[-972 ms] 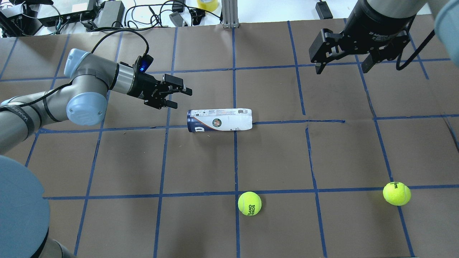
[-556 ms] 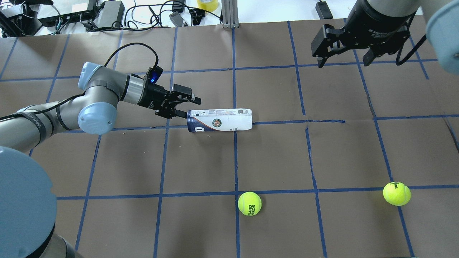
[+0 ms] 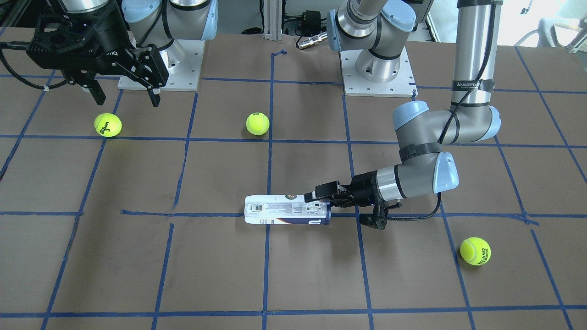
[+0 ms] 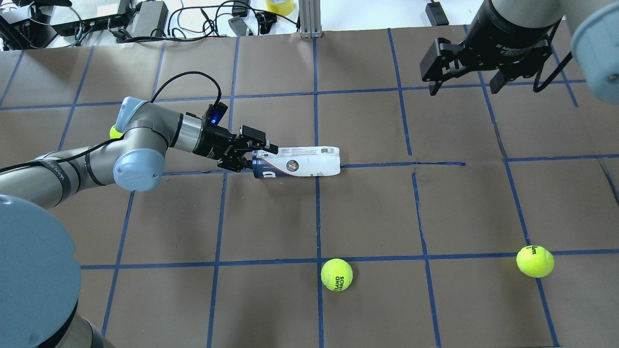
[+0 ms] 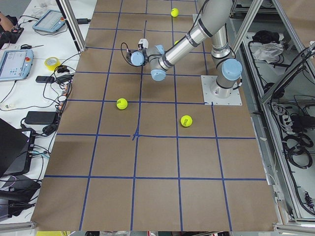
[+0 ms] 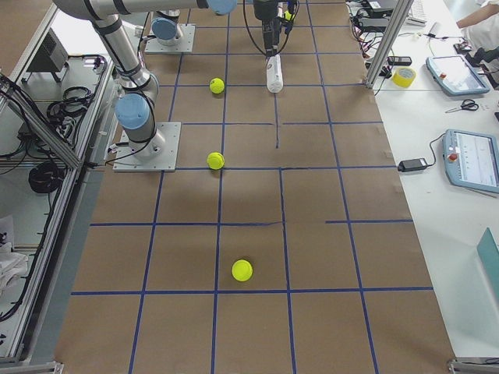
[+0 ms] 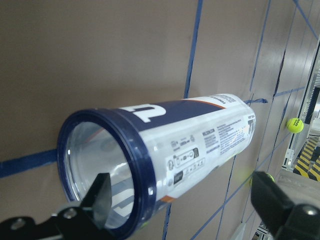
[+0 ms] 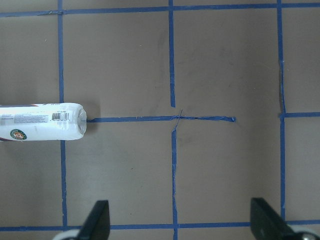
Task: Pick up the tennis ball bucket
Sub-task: 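Grip the can's lid end with the left gripper and lift it, then swing the can upright with the left gripper, lowering it to the table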
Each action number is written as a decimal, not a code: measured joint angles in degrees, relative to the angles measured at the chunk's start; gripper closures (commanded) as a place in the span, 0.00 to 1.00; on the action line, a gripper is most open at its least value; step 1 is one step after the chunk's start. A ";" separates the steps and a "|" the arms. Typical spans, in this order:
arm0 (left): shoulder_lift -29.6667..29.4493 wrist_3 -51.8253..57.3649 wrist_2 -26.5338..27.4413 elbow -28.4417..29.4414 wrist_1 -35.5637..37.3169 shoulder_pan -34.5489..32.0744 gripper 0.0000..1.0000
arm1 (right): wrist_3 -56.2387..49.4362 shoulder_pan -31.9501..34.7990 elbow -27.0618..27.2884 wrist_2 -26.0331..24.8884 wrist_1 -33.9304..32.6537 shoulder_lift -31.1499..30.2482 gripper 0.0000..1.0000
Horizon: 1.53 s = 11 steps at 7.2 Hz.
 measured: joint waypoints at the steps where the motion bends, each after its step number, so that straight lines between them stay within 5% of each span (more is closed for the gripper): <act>1: -0.01 -0.44 0.08 0.12 0.00 -0.01 1.00 | -0.04 0.00 0.02 0.00 0.04 0.00 0.00; 5: 1.61 -18.98 4.38 8.41 -0.72 -1.60 1.00 | -0.06 0.00 0.10 -0.03 0.30 -0.01 0.00; 9: 1.64 -25.21 21.66 27.06 -5.30 -4.59 1.00 | 0.02 -0.03 1.22 0.06 0.37 -0.14 0.00; 11: 1.20 -21.74 35.74 32.70 -6.92 -6.86 1.00 | 0.03 -0.03 1.32 0.01 0.37 -0.17 0.00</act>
